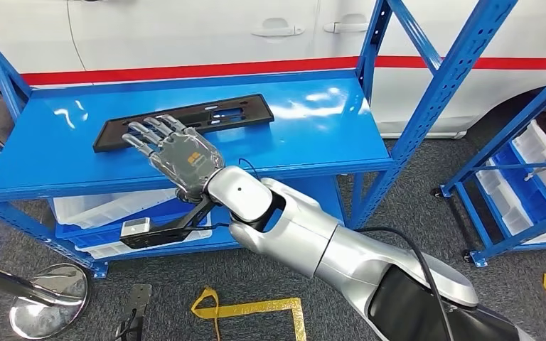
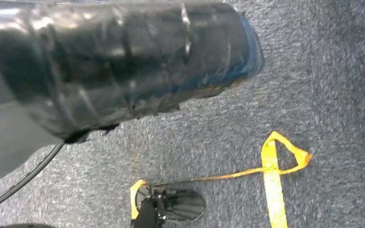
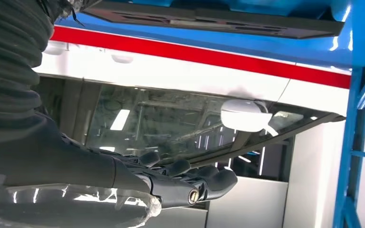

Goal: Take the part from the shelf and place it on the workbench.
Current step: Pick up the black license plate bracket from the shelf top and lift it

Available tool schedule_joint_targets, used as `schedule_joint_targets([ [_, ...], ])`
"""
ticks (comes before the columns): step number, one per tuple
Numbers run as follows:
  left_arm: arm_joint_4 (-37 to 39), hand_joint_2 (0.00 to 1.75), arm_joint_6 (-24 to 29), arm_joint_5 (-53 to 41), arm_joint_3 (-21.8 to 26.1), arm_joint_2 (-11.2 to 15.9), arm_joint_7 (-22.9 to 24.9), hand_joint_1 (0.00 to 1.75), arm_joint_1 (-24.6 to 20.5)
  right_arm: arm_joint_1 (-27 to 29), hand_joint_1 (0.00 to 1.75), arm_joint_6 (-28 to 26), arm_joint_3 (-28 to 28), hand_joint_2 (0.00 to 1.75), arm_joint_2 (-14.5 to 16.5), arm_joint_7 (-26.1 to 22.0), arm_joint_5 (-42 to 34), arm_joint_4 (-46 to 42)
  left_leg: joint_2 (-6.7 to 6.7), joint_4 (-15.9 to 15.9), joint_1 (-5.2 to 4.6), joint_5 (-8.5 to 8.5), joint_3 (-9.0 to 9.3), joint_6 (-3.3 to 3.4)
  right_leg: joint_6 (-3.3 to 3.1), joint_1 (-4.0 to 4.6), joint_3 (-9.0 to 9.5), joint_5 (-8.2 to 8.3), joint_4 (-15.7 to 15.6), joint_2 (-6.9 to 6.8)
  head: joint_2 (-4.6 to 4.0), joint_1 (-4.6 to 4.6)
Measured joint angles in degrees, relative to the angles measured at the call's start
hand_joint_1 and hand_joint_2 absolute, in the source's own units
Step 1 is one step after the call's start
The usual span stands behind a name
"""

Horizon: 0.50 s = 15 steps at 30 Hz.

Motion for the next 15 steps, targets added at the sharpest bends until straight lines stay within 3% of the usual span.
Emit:
schedule_joint_targets([
  [3, 0.0, 0.0, -0.1, 0.0, 0.0, 0.0, 0.0, 0.0, -0.1, 0.3, 0.0, 0.7, 0.0, 1.75, -0.2, -0.1, 0.1, 0.2, 0.05, 0.0, -0.23, -0.38, 0.19, 0.59, 0.33, -0.19, -5.98, -4.08, 10.6, -0.23, 0.0, 0.08],
  [4, 0.0, 0.0, -0.2, -0.1, 0.0, 0.0, 0.0, 0.0, -0.1, 0.5, 0.0, 0.9, 0.0, 1.75, -0.3, -0.1, 0.2, 0.3, 0.03, 0.0, -0.31, -0.52, 0.29, 0.7, 0.32, -0.26, -7.51, -4.11, 12.6, -0.24, 0.0, 0.08],
  [5, 0.0, 0.0, -0.3, -0.1, 0.0, 0.0, 0.1, 0.0, -0.1, 0.6, 0.0, 1.1, 0.0, 1.75, -0.5, -0.1, 0.2, 0.4, -0.02, 0.0, -0.38, -0.69, 0.45, 0.75, 0.22, -0.3, -8.08, -3.03, 12.6, -0.24, 0.0, 0.09],
  [7, 0.0, 0.0, -0.3, -0.3, 0.0, 0.0, 0.2, 0.0, -0.1, 0.8, 0.0, 1.3, 0.0, 1.75, -0.7, -0.1, 0.6, 0.6, -0.14, 0.1, -0.44, -1.15, 1.04, 0.64, -0.24, -0.26, -6.06, 1.53, 6.7, -0.24, 0.0, 0.1],
  [9, 0.0, 0.0, -0.1, -0.5, 0.0, -0.1, 0.3, 0.0, -0.1, 0.7, 0.0, 1.3, 0.0, 1.75, -0.8, -0.1, 1.0, 0.6, -0.2, 0.2, -0.55, -1.62, 1.49, 0.27, -0.79, 0.03, -3.09, 4.55, -0.2, -0.23, 0.0, 0.07],
  [10, 0.0, 0.0, -0.1, -0.6, 0.0, -0.2, 0.3, 0.0, -0.2, 0.7, 0.0, 1.3, 0.0, 1.75, -0.8, -0.1, 1.1, 0.6, -0.2, 0.3, -0.59, -1.74, 1.56, 0.03, -0.97, 0.19, -2.24, 4.97, -2.0, -0.19, 0.0, 0.05],
  [13, 0.0, 0.0, 0.0, -0.6, 0.0, -0.2, 0.4, 0.0, -0.2, 0.8, 0.0, 1.3, 0.0, 1.75, -0.9, -0.1, 1.2, 0.7, -0.11, 0.1, -0.49, -1.86, 1.6, -0.85, -1.41, 0.29, -1.57, 4.91, -3.3, -0.04, 0.0, 0.03],
  [15, 0.0, 0.0, 0.0, -0.6, 0.0, -0.2, 0.4, 0.0, -0.3, 0.7, 0.0, 1.3, 0.0, 1.75, -0.8, 0.0, 1.2, 0.7, -0.03, 2.2, -0.42, -3.29, 0.8, -1.37, -1.9, -0.02, -0.98, 5.14, -4.0, -0.12, 0.0, -0.02],
])
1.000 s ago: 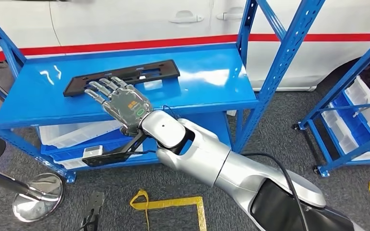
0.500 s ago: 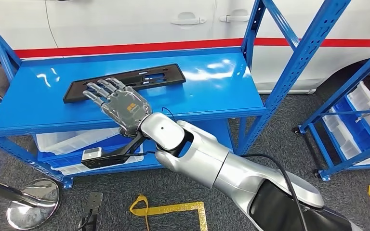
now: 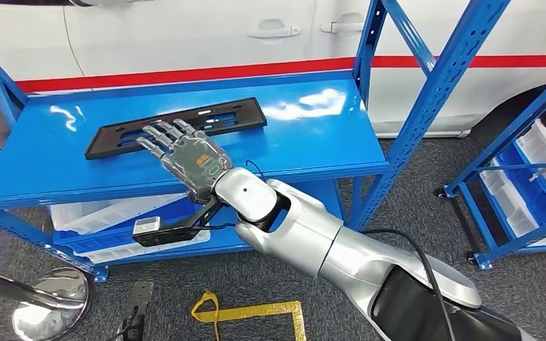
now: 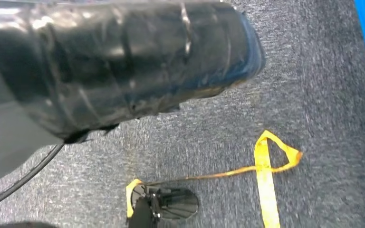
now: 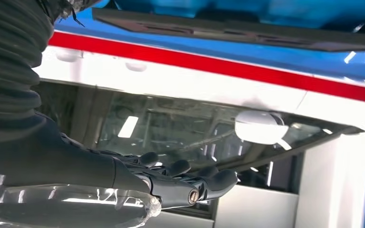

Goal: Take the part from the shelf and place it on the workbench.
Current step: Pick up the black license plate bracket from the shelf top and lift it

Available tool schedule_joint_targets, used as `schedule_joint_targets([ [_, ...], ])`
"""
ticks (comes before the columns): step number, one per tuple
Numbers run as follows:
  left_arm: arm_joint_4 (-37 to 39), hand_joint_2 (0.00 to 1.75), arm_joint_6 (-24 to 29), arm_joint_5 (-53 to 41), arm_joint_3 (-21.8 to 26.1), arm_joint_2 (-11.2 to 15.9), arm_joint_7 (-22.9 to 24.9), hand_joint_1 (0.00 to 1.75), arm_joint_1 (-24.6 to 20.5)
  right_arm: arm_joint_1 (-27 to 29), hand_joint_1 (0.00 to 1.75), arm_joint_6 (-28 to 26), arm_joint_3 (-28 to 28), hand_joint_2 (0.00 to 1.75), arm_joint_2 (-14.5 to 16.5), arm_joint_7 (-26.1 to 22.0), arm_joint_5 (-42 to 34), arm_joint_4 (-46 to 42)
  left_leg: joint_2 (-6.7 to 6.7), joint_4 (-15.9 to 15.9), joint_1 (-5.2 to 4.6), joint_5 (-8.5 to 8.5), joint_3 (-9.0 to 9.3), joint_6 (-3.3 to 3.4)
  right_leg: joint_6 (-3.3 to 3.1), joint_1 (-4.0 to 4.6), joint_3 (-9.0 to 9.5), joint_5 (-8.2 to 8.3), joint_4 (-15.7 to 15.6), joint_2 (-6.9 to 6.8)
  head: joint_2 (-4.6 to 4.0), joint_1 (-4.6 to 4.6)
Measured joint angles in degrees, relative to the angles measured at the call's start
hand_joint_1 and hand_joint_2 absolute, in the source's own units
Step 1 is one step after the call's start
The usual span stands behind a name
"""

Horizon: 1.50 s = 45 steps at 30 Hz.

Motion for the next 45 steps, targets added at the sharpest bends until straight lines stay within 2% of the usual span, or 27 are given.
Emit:
schedule_joint_targets([
  [3, 0.0, 0.0, 0.0, 0.0, 0.0, -0.1, 0.0, 0.0, 0.1, 0.2, 0.0, 0.1, 0.0, 1.75, 0.0, 0.0, 0.0, 0.0, 0.03, 10.1, 0.19, -4.43, -5.02, -0.64, -0.44, -0.02, 0.32, -0.11, -0.2, -0.12, 0.0, -0.05],
  [4, 0.0, 0.0, 0.0, 0.0, 0.0, -0.1, 0.1, 0.0, 0.1, 0.3, 0.0, 0.2, 0.0, 1.75, 0.0, 0.0, 0.1, 0.1, 0.03, 12.5, 0.24, -4.9, -6.46, -0.79, -0.52, 0.04, 0.33, -0.22, -0.1, -0.1, 0.0, -0.04],
  [5, 0.0, 0.0, 0.1, 0.0, 0.0, -0.1, 0.1, 0.0, 0.2, 0.4, 0.0, 0.3, 0.0, 1.75, 0.0, 0.0, 0.1, 0.1, 0.03, 13.0, 0.26, -4.31, -6.96, -0.88, -0.55, 0.07, 0.34, -0.34, 0.0, -0.06, 0.0, -0.04],
  [6, 0.0, 0.0, 0.1, 0.0, 0.0, -0.1, 0.2, 0.0, 0.2, 0.4, 0.0, 0.3, 0.0, 1.75, 0.0, 0.0, 0.2, 0.2, 0.03, 11.2, 0.26, -2.72, -6.33, -0.89, -0.53, 0.05, 0.38, -0.53, 0.2, 0.0, 0.0, -0.05],
  [7, 0.0, 0.0, 0.1, 0.0, 0.0, 0.0, 0.2, 0.0, 0.2, 0.5, 0.0, 0.3, 0.0, 1.75, 0.0, 0.0, 0.2, 0.2, 0.04, 7.7, 0.26, -0.55, -4.79, -0.83, -0.44, 0.02, 0.44, -0.79, 0.5, 0.06, 0.0, -0.05],
  [9, 0.0, 0.0, 0.1, -0.1, 0.0, -0.1, 0.2, 0.0, 0.1, 0.5, 0.0, 0.2, 0.0, 1.75, 0.0, 0.0, 0.6, 0.2, 0.0, 0.9, 0.11, 1.97, -1.5, -0.49, -0.07, 0.12, 0.39, -1.35, 1.0, 0.14, 0.0, -0.04],
  [10, 0.0, 0.0, 0.1, -0.1, 0.0, -0.1, 0.2, 0.0, 0.1, 0.5, 0.0, 0.2, 0.0, 1.75, 0.0, 0.0, 0.8, 0.2, -0.04, -1.0, -0.02, 2.26, -0.61, -0.24, 0.16, 0.2, 0.3, -1.5, 1.1, 0.15, 0.0, -0.02],
  [14, 0.0, 0.0, 0.1, -0.1, 0.0, -0.1, 0.3, 0.0, 0.1, 0.6, 0.0, 0.2, 0.0, 1.75, 0.0, 0.0, 0.9, 0.3, -0.07, -2.2, -0.02, 2.04, 0.1, 0.89, 1.11, 0.25, 0.04, -2.13, 1.5, 0.1, 0.0, 0.01],
  [16, 0.0, 0.0, 0.1, -0.2, 0.0, -0.1, 0.3, 0.0, 0.0, 0.6, 0.0, 0.2, 0.0, 1.75, 0.0, -0.1, 0.8, 0.3, 0.0, -2.6, 0.21, 2.0, 0.7, 1.54, 1.67, 0.13, -1.74, -4.2, 5.4, -0.01, 0.0, 0.12],
  [18, 0.0, 0.0, 0.1, -0.3, 0.0, -0.1, 0.3, 0.0, -0.2, 0.9, 0.0, 0.2, 0.0, 1.75, 0.0, -0.5, 0.6, 0.5, 0.04, -2.7, 0.15, 1.74, 1.04, 1.98, 2.05, -0.17, -5.69, -6.97, 13.0, -0.07, 0.0, 0.19],
  [19, 0.0, 0.0, 0.1, -0.4, 0.0, -0.1, 0.4, 0.0, -0.2, 1.2, 0.0, 0.2, 0.0, 1.75, 0.0, -0.8, 0.4, 0.6, 0.03, -2.7, 0.14, 1.6, 1.18, 2.05, 2.19, -0.35, -7.55, -7.6, 16.0, -0.08, 0.0, 0.19],
  [20, 0.0, 0.0, 0.1, -0.4, 0.0, -0.1, 0.4, 0.0, -0.2, 1.5, 0.0, 0.2, 0.0, 1.75, 0.0, -1.1, 0.3, 0.8, -0.01, -2.6, 0.15, 1.45, 1.33, 2.06, 2.29, -0.51, -8.54, -7.21, 17.1, -0.1, 0.0, 0.2],
  [21, 0.0, 0.0, 0.1, -0.5, 0.0, -0.1, 0.5, 0.0, -0.2, 1.7, 0.0, 0.2, 0.0, 1.75, 0.1, -1.3, 0.2, 0.9, -0.06, -2.6, 0.18, 1.26, 1.53, 1.98, 2.34, -0.66, -8.41, -5.78, 16.0, -0.12, 0.0, 0.2],
  [23, 0.0, 0.0, 0.1, -0.6, 0.0, -0.2, 0.6, 0.0, -0.2, 1.9, 0.0, 0.2, 0.0, 1.75, 0.3, -1.7, -0.1, 1.3, -0.16, -2.4, 0.28, 0.73, 1.98, 1.6, 2.26, -0.88, -5.58, -1.6, 9.0, -0.16, 0.0, 0.21],
  [25, 0.0, 0.0, 0.1, -0.7, 0.0, -0.2, 0.6, 0.0, -0.4, 2.0, 0.0, 0.2, 0.0, 1.75, 0.8, -2.3, -0.5, 1.7, -0.21, -2.1, 0.18, 0.2, 2.08, 0.97, 2.0, -0.77, -2.79, 0.28, 3.0, -0.14, 0.0, 0.17],
  [27, 0.0, 0.0, 0.1, -0.8, 0.0, -0.2, 0.7, 0.0, -0.5, 2.1, 0.0, 0.2, 0.0, 1.75, 1.3, -2.9, -1.1, 2.3, -0.19, -2.2, 0.14, -0.01, 2.09, 0.29, 1.55, -0.45, -2.08, -0.07, 1.6, -0.01, 0.0, 0.13],
  [30, 0.0, 0.0, 0.1, -1.1, 0.0, -0.2, 0.8, 0.0, -0.7, 2.2, 0.0, 0.2, 0.0, 1.75, 2.1, -3.6, -1.8, 3.2, -0.05, -1.1, 0.37, -0.91, 1.91, -0.62, 0.48, -0.57, -1.36, -0.27, 1.2, 0.03, 0.0, -0.03],
  [31, 0.0, 0.0, 0.1, -1.1, 0.0, -0.3, 0.9, 0.0, -0.8, 2.2, 0.0, 0.2, 0.0, 1.75, 2.6, -3.9, -2.1, 3.6, -0.01, 1.1, 0.4, -1.93, 0.85, -0.84, 0.11, -0.66, -0.93, -0.39, 1.0, -0.03, 0.0, -0.14],
  [33, 0.0, 0.0, 0.1, -1.1, 0.0, -0.4, 0.9, 0.0, -0.9, 2.3, 0.0, 0.2, 0.1, 1.75, 3.4, -4.7, -2.5, 4.5, 0.03, 8.4, 0.42, -4.53, -3.18, -1.05, -0.5, -0.48, -0.25, -0.86, 0.9, -0.1, 0.0, -0.36],
  [34, 0.0, 0.0, 0.1, -1.1, 0.0, -0.5, 0.9, 0.0, -0.9, 2.5, 0.0, 0.2, 0.3, 1.75, 3.7, -5.0, -2.7, 5.1, 0.03, 11.8, 0.41, -5.32, -5.36, -1.1, -0.68, -0.31, 0.06, -1.12, 0.9, -0.09, 0.0, -0.36],
  [35, 0.0, 0.0, 0.1, -1.1, 0.0, -0.5, 1.0, 0.0, -0.9, 2.7, 0.0, 0.2, 0.5, 1.75, 3.9, -5.3, -2.8, 5.7, 0.03, 13.6, 0.4, -5.11, -6.83, -1.07, -0.78, -0.12, 0.41, -1.43, 1.0, -0.05, 0.0, -0.36],
  [36, 0.0, 0.0, 0.1, -1.1, 0.0, -0.5, 1.0, 0.0, -0.8, 2.9, 0.0, 0.2, 0.7, 1.75, 4.2, -5.5, -3.0, 6.3, 0.03, 13.1, 0.38, -3.79, -7.24, -0.92, -0.82, 0.04, 0.82, -1.77, 1.0, 0.02, 0.0, -0.36],
  [37, 0.0, 0.0, 0.1, -1.1, 0.0, -0.5, 1.0, 0.0, -0.8, 3.0, 0.0, 0.2, 0.8, 1.75, 4.4, -5.6, -3.1, 6.8, 0.03, 10.5, 0.31, -1.55, -6.54, -0.67, -0.81, 0.16, 1.34, -2.16, 1.0, 0.08, 0.0, -0.36],
  [39, 0.0, 0.0, 0.2, -1.1, 0.0, -0.5, 1.1, 0.0, -0.9, 3.0, 0.0, 0.2, 1.0, 1.75, 5.0, -5.7, -3.2, 7.8, 0.03, 2.8, -0.09, 2.63, -3.46, 0.06, -0.61, 0.34, 2.25, -2.99, 0.9, 0.17, 0.0, -0.33],
  [40, 0.0, 0.0, 0.2, -1.1, 0.0, -0.5, 1.1, 0.0, -1.0, 3.0, 0.0, 0.2, 1.0, 1.75, 5.2, -5.7, -3.2, 8.1, 0.03, 0.0, -0.37, 3.45, -2.15, 0.42, -0.41, 0.36, 2.47, -3.31, 0.9, 0.18, 0.0, -0.31],
  [42, 0.0, 0.0, 0.2, -1.1, 0.0, -0.5, 1.1, 0.0, -1.1, 3.0, 0.0, 0.2, 1.0, 1.75, 5.5, -5.7, -3.2, 8.7, -0.01, -2.1, -0.8, 3.07, -1.04, 0.92, 0.09, 0.4, 2.67, -3.54, 0.8, 0.16, 0.0, -0.28],
  [45, 0.0, 0.0, 0.2, -1.1, 0.0, -0.5, 1.1, 0.0, -1.0, 3.0, 0.0, 0.2, 1.0, 1.75, 5.7, -5.7, -3.2, 9.5, -0.03, -3.2, -0.44, 2.62, 0.17, 1.62, 0.86, 0.38, 2.53, -4.15, 2.0, 0.04, 0.0, -0.22],
])
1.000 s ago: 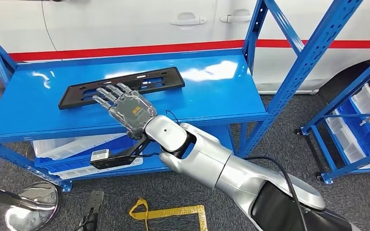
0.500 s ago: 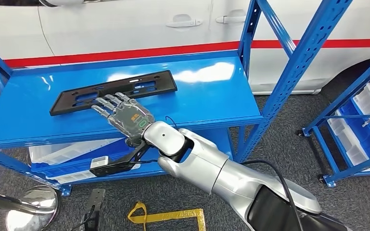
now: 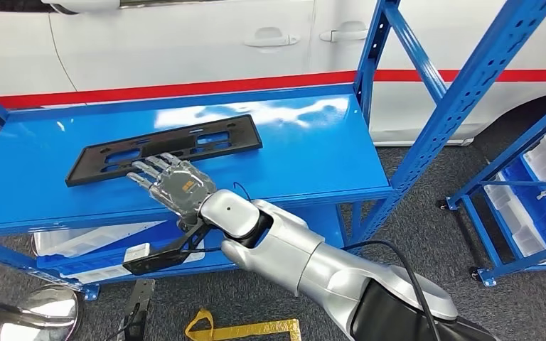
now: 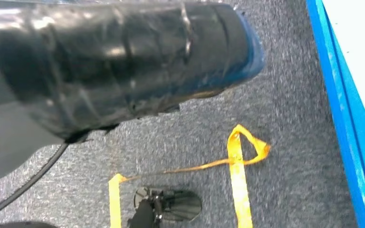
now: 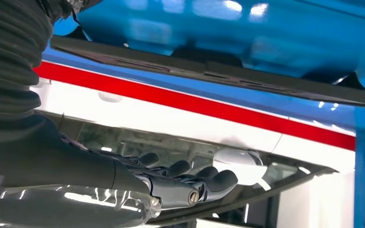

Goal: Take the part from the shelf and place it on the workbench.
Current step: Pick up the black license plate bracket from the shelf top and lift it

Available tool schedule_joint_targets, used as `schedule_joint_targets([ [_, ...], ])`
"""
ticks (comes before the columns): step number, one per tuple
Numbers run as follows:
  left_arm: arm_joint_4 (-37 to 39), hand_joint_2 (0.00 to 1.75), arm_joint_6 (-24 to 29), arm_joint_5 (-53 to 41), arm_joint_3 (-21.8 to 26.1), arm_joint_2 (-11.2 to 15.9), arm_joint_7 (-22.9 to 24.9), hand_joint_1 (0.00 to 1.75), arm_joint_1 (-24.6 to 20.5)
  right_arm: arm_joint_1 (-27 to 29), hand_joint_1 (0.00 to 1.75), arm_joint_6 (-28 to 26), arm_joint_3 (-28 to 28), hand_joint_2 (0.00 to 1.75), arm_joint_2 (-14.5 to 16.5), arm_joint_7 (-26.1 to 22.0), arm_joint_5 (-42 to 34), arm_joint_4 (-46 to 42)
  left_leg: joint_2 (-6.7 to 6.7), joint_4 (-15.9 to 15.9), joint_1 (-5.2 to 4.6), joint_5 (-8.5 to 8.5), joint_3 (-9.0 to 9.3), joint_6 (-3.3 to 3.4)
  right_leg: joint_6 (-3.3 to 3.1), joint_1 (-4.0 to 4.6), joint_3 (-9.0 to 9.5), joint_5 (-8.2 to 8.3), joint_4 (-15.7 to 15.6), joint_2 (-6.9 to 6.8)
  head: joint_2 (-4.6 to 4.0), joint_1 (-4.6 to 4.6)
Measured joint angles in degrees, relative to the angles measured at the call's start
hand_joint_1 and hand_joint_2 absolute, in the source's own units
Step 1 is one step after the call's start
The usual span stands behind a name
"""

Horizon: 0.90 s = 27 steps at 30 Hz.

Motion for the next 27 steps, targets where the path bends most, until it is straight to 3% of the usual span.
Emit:
schedule_joint_targets([
  [2, 0.0, 0.0, 0.0, 0.0, 0.0, 0.0, 0.0, 0.0, -0.1, 0.0, 0.0, 0.0, 0.0, 1.75, 0.1, -0.1, 0.0, 0.5, 0.01, -0.4, 0.24, -0.42, 1.1, 0.48, 0.55, -0.22, -2.93, -1.86, 5.3, -0.08, 0.0, 0.04],
  [4, 0.0, 0.0, 0.0, 0.0, 0.0, 0.0, 0.0, 0.0, -0.1, 0.2, 0.0, 0.1, 0.0, 1.75, 0.2, -0.2, 0.0, 1.2, 0.01, -0.4, 0.24, -1.13, 1.86, 0.73, 1.05, -0.62, -7.7, -3.87, 12.4, -0.11, 0.0, 0.09],
  [5, 0.0, 0.0, 0.0, 0.0, 0.0, 0.0, 0.0, 0.0, -0.1, 0.3, 0.0, 0.1, 0.0, 1.75, 0.2, -0.3, 0.0, 1.6, -0.01, -0.3, 0.26, -1.54, 2.24, 0.68, 1.25, -0.84, -9.57, -4.0, 14.4, -0.13, 0.0, 0.1],
  [6, 0.0, 0.0, 0.0, 0.0, 0.0, -0.1, 0.1, 0.0, 0.0, 0.5, 0.0, 0.1, 0.0, 1.75, 0.2, -0.3, 0.0, 1.9, -0.04, -0.2, 0.31, -2.01, 2.72, 0.6, 1.43, -1.05, -10.48, -3.02, 14.3, -0.16, 0.0, 0.13],
  [9, 0.0, 0.0, -0.1, 0.0, 0.0, -0.3, 0.2, 0.0, 0.1, 0.5, 0.0, 0.2, 0.1, 1.75, 0.2, -0.4, 0.0, 2.5, -0.13, 0.0, 0.52, -3.71, 4.5, -0.08, 1.66, -1.49, -8.38, 4.39, 5.0, -0.24, 0.0, 0.14],
  [11, 0.0, 0.0, -0.1, 0.0, 0.0, -0.4, 0.3, 0.0, 0.0, 0.5, 0.0, 0.3, 0.1, 1.75, 0.3, -0.5, 0.0, 3.0, -0.11, 0.1, 0.62, -4.45, 4.8, -0.86, 1.17, -1.2, -7.03, 6.26, 0.2, -0.21, 0.0, 0.15],
  [14, 0.0, 0.0, -0.2, -0.1, 0.0, -0.4, 0.4, 0.0, -0.1, 0.4, 0.0, 0.5, 0.4, 1.75, 0.7, -0.4, 0.1, 3.7, 0.03, 0.1, 0.8, -4.9, 5.16, -2.01, -0.31, -0.81, -6.24, 5.75, -0.8, -0.09, 0.0, 0.09],
  [16, 0.0, 0.0, -0.3, -0.2, 0.0, -0.6, 0.4, 0.0, -0.2, 0.3, 0.0, 0.5, 0.7, 1.75, 0.9, -0.5, 0.2, 4.1, 0.07, 2.8, 0.94, -5.31, 4.07, -2.43, -1.07, -0.93, -5.06, 5.34, -1.3, -0.07, 0.0, -0.07],
  [19, 0.0, 0.0, -0.3, -0.2, -0.1, -0.8, 0.5, 0.0, 0.0, 0.4, 0.0, 0.5, 1.4, 1.75, 1.3, -0.5, 0.2, 4.8, 0.09, 13.0, 0.99, -7.83, -2.63, -2.73, -1.79, -0.79, -3.51, 4.31, -1.6, -0.03, 0.0, -0.3],
  [21, 0.0, 0.0, -0.3, -0.2, -0.1, -0.8, 0.6, 0.0, 0.3, 0.7, 0.0, 0.5, 1.8, 1.75, 1.3, -0.5, 0.3, 5.2, 0.09, 15.9, 0.97, -8.51, -6.01, -2.74, -1.89, -0.55, -2.42, 3.35, -1.5, 0.16, 0.0, -0.3],
  [22, 0.0, 0.0, -0.3, -0.2, -0.1, -0.8, 0.6, 0.0, 0.4, 0.8, 0.0, 0.5, 1.9, 1.75, 1.4, -0.5, 0.3, 5.4, 0.09, 14.4, 0.93, -7.18, -6.28, -2.59, -1.88, -0.46, -1.76, 2.81, -1.4, 0.25, 0.0, -0.28],
  [24, 0.0, 0.0, -0.3, -0.2, -0.1, -0.7, 0.6, 0.0, 0.4, 0.8, 0.0, 0.5, 2.0, 1.75, 1.5, -0.5, 0.3, 5.7, 0.11, 7.1, 0.66, -1.76, -4.48, -1.89, -1.74, -0.32, -0.29, 1.68, -1.3, 0.32, 0.0, -0.26],
  [25, 0.0, 0.0, -0.3, -0.2, -0.1, -0.7, 0.6, 0.0, 0.4, 0.7, 0.0, 0.5, 2.1, 1.75, 1.6, -0.5, 0.3, 5.8, 0.15, 3.7, 0.43, 0.0, -3.4, -1.53, -1.57, -0.26, 0.24, 1.18, -1.3, 0.35, 0.0, -0.25],
  [27, 0.0, 0.0, -0.3, -0.2, -0.1, -0.7, 0.6, 0.0, 0.3, 0.7, 0.0, 0.5, 2.2, 1.75, 1.7, -0.5, 0.3, 6.0, 0.17, 0.4, -0.02, 1.18, -2.17, -1.02, -1.02, -0.19, 0.68, 0.54, -1.3, 0.37, 0.0, -0.22],
])
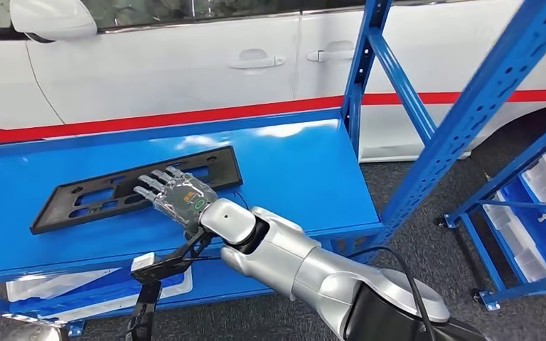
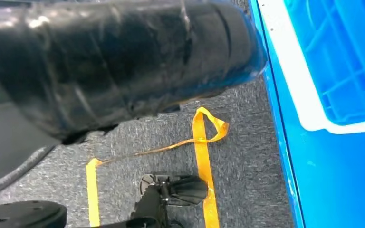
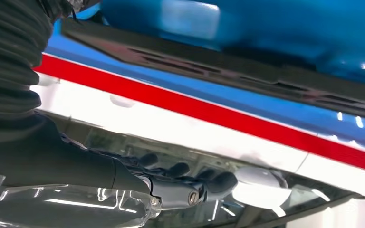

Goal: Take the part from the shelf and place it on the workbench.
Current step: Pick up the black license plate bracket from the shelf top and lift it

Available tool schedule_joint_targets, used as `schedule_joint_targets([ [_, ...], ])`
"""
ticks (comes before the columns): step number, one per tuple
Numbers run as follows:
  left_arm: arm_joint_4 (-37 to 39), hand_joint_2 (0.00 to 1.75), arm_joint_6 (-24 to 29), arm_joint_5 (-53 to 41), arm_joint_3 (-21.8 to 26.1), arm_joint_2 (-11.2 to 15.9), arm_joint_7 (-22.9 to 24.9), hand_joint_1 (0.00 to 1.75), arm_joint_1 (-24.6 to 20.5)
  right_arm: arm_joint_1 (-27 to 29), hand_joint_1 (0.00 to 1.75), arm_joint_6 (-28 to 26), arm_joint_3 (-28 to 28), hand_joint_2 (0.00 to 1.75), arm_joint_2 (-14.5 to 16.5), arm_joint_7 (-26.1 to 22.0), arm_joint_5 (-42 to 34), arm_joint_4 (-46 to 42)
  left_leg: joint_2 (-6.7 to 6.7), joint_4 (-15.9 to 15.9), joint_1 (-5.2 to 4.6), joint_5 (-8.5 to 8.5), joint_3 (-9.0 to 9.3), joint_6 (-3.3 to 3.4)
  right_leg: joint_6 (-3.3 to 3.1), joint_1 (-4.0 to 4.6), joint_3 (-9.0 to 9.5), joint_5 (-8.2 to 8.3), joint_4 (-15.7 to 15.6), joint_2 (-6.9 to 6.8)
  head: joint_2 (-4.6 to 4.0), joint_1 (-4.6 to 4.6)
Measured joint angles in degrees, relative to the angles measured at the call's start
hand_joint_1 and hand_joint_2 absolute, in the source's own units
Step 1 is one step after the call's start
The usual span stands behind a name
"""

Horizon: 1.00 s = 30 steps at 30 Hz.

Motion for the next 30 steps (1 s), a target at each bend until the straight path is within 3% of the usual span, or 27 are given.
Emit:
schedule_joint_targets([
  [2, 0.0, 0.0, 0.0, 0.1, 0.0, 0.0, 0.0, 0.0, 0.0, 0.0, 0.0, 0.0, 0.3, 1.75, 0.1, 0.0, -0.1, 0.3, 0.0, -0.4, 0.0, -0.21, 0.77, 0.38, 0.53, 0.03, 0.15, -0.39, 0.1, -0.08, 0.0, -0.01],
  [4, 0.0, 0.0, 0.0, 0.1, 0.0, -0.1, 0.0, 0.0, 0.0, -0.1, 0.0, 0.1, 0.4, 1.75, 0.2, 0.1, -0.4, 0.6, 0.03, -1.1, 0.24, -0.32, 1.93, 0.85, 0.98, 0.02, -0.62, -1.14, 2.3, -0.32, 0.0, 0.07],
  [7, 0.0, 0.0, 0.0, 0.0, 0.0, -0.1, 0.0, 0.0, -0.2, 0.1, 0.0, 0.3, 0.7, 1.75, 0.3, 0.2, -0.5, 1.5, 0.04, -1.4, 0.28, -0.97, 3.31, 1.39, 1.73, -0.33, -6.17, -4.25, 11.7, -0.49, 0.0, 0.16],
  [9, 0.0, 0.0, 0.0, 0.0, 0.0, -0.1, 0.0, 0.0, -0.1, 0.4, 0.0, 0.3, 0.9, 1.75, 0.2, 0.2, -0.5, 2.3, -0.04, -1.2, 0.34, -1.71, 4.0, 1.32, 2.22, -0.75, -9.57, -5.42, 15.0, -0.52, 0.0, 0.17],
  [10, 0.0, 0.0, 0.0, 0.0, 0.0, -0.2, 0.0, 0.0, 0.0, 0.5, 0.0, 0.3, 1.0, 1.75, 0.2, 0.2, -0.6, 2.7, -0.1, -1.0, 0.42, -2.16, 4.36, 1.18, 2.42, -0.99, -10.04, -4.45, 14.0, -0.53, 0.0, 0.17],
  [12, 0.0, 0.0, 0.0, 0.0, 0.0, -0.3, -0.1, 0.0, 0.0, 0.5, 0.0, 0.3, 1.3, 1.75, 0.2, 0.1, -0.8, 3.2, -0.21, -0.5, 0.63, -3.28, 5.06, 0.72, 2.65, -1.41, -8.77, 0.6, 7.6, -0.56, 0.0, 0.2],
  [13, 0.0, 0.0, 0.0, 0.0, 0.0, -0.3, -0.1, 0.0, 0.0, 0.5, 0.09, 0.3, 1.5, 1.75, 0.2, 0.0, -0.9, 3.4, -0.24, -0.1, 0.71, -3.83, 5.28, 0.39, 2.58, -1.37, -8.03, 2.4, 4.4, -0.54, 0.0, 0.21],
  [14, 0.0, 0.0, 0.0, 0.0, 0.0, -0.3, -0.1, 0.0, -0.1, 0.5, 0.46, 0.3, 1.7, 1.75, 0.3, 0.0, -1.0, 3.7, -0.26, 0.2, 0.73, -4.28, 5.3, 0.03, 2.32, -1.31, -7.47, 3.72, 2.4, -0.53, 0.0, 0.2],
  [16, 0.0, 0.0, 0.1, 0.1, -0.1, -0.4, -0.1, 0.0, -0.1, 0.6, 1.3, 0.4, 2.0, 1.75, 0.3, 0.0, -1.1, 4.2, -0.26, 0.5, 0.75, -4.74, 5.32, -0.76, 1.49, -0.92, -7.25, 3.82, 1.5, -0.44, 0.0, 0.16],
  [17, 0.0, 0.0, 0.1, 0.1, -0.1, -0.4, 0.0, 0.0, -0.1, 0.6, 1.64, 0.5, 2.1, 1.75, 0.3, 0.0, -1.2, 4.4, -0.24, 0.4, 0.8, -4.88, 5.47, -1.11, 1.05, -0.89, -7.01, 4.18, 1.5, -0.41, 0.0, 0.15],
  [20, 0.0, 0.0, 0.2, 0.1, -0.1, -0.5, 0.0, 0.0, -0.1, 0.3, 1.71, 0.8, 2.2, 1.75, 0.6, 0.0, -1.4, 4.8, -0.13, 3.2, 1.01, -6.66, 4.55, -1.67, 0.19, -1.04, -5.75, 4.25, 0.8, -0.4, 0.0, 0.02],
  [23, 0.0, 0.0, 0.5, 0.1, -0.2, -0.7, 0.5, 0.0, -0.1, 0.6, 1.71, 1.4, 2.5, 1.75, 0.6, -0.2, -2.1, 5.2, -0.06, 13.2, 1.03, -10.43, -1.08, -1.9, -0.41, -0.78, -5.2, 3.86, 0.6, -0.4, 0.0, -0.05],
  [24, 0.0, 0.0, 0.7, 0.1, -0.2, -0.7, 0.8, 0.0, 0.0, 1.0, 1.71, 1.8, 2.6, 1.75, 0.6, -0.3, -2.7, 5.3, -0.06, 15.1, 1.01, -10.62, -2.55, -1.9, -0.55, -0.62, -5.11, 3.72, 0.6, -0.3, 0.0, -0.06],
  [25, 0.0, 0.0, 0.9, 0.1, -0.2, -0.7, 1.1, 0.0, 0.1, 1.4, 1.71, 2.0, 2.6, 1.75, 0.6, -0.5, -3.4, 5.5, -0.06, 14.8, 0.96, -9.74, -3.03, -1.79, -0.62, -0.47, -4.98, 3.57, 0.7, -0.18, 0.0, -0.05],
  [26, 0.0, 0.0, 1.1, 0.1, -0.2, -0.7, 1.4, 0.0, 0.2, 1.7, 1.71, 2.2, 2.7, 1.75, 0.6, -0.6, -4.3, 5.6, -0.07, 12.4, 0.88, -7.82, -2.4, -1.58, -0.64, -0.36, -4.77, 3.39, 0.7, -0.05, 0.0, -0.06],
  [28, 0.0, 0.0, 1.0, 0.0, -0.2, -0.7, 2.5, 0.0, 0.0, 2.0, 1.71, 2.5, 2.8, 1.75, 0.7, -0.9, -6.0, 5.8, -0.06, 5.0, 0.54, -3.74, 0.42, -0.94, -0.54, -0.21, -4.23, 3.03, 0.7, 0.04, 0.0, -0.02],
  [30, 0.0, 0.0, 0.4, -0.3, -0.3, -0.7, 4.9, 0.0, -0.1, 2.1, 1.71, 3.0, 2.9, 1.75, 0.7, -1.1, -7.4, 6.0, -0.1, 0.7, 0.03, -2.51, 2.23, -0.33, -0.24, -0.18, -4.07, 2.85, 0.7, 0.01, 0.0, 0.0],
])
